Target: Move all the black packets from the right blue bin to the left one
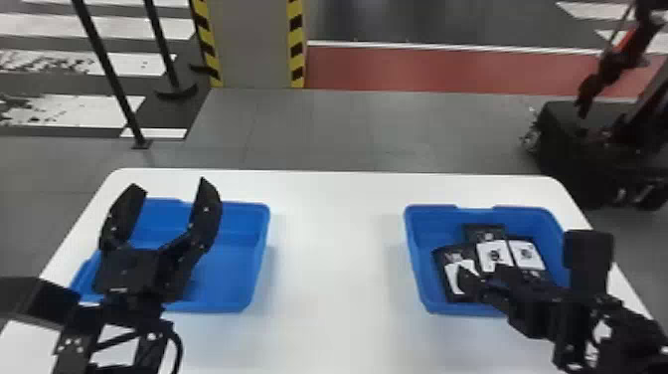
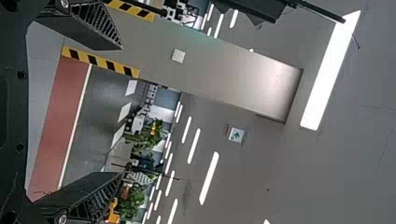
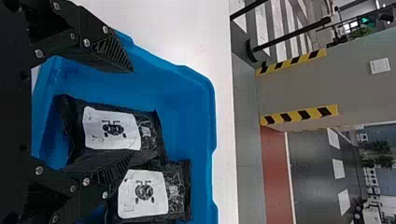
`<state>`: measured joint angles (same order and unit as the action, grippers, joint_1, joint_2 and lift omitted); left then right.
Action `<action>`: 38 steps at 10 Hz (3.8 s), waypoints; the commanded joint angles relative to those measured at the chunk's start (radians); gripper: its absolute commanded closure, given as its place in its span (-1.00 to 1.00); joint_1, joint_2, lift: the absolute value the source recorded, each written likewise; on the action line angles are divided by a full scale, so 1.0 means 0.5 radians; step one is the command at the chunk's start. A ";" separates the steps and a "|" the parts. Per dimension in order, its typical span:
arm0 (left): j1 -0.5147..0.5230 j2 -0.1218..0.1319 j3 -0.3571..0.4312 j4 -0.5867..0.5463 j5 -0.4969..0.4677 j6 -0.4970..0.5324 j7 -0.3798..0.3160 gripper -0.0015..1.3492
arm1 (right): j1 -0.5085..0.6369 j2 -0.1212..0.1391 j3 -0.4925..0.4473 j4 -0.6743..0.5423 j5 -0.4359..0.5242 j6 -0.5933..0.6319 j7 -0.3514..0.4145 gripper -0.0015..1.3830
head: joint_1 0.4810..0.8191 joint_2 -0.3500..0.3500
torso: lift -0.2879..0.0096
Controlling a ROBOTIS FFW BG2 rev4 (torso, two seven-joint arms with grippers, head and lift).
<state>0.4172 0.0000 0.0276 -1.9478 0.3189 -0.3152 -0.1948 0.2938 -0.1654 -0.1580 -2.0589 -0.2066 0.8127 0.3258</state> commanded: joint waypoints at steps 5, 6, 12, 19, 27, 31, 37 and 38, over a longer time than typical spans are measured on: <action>0.010 -0.005 -0.006 -0.009 0.016 0.031 -0.015 -0.90 | -0.161 0.021 0.000 0.238 0.103 0.073 -0.139 -0.37 | 0.27 -0.17 | 0.20; 0.010 -0.005 -0.006 -0.009 0.013 0.031 -0.018 -0.90 | -0.195 0.027 0.000 0.277 0.109 0.088 -0.149 -0.37 | 0.27 -0.19 | 0.20; 0.015 0.012 -0.006 -0.024 0.006 0.041 -0.028 -0.90 | -0.278 0.046 0.043 0.439 0.085 0.088 -0.109 -0.37 | 0.27 -0.17 | 0.20; 0.010 0.037 -0.006 -0.044 0.000 0.066 -0.031 -0.89 | -0.337 0.070 0.031 0.532 0.076 -0.055 0.088 0.82 | 0.27 -0.10 | 0.20; 0.015 0.015 -0.028 -0.098 0.264 0.463 -0.067 -0.89 | -0.332 -0.059 0.028 0.100 -0.124 -0.050 0.569 0.82 | 0.27 0.02 | 0.20; -0.034 0.006 -0.025 -0.068 0.387 0.704 -0.144 -0.89 | -1.069 -0.040 0.203 1.229 -0.072 -0.384 1.165 0.82 | 0.27 0.06 | 0.20; -0.142 0.009 0.015 -0.068 0.381 1.092 -0.368 -0.89 | -1.358 0.021 0.506 1.357 -0.102 -0.359 1.453 0.82 | 0.27 0.21 | 0.20; -0.157 0.015 0.009 -0.063 0.381 1.107 -0.380 -0.89 | -1.393 0.033 0.580 1.362 -0.139 -0.344 1.481 0.82 | 0.27 0.23 | 0.20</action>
<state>0.3440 0.0052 0.0336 -1.9817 0.5094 0.2297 -0.3849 -0.3904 -0.1541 0.1102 -1.3808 -0.2669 0.6362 1.0652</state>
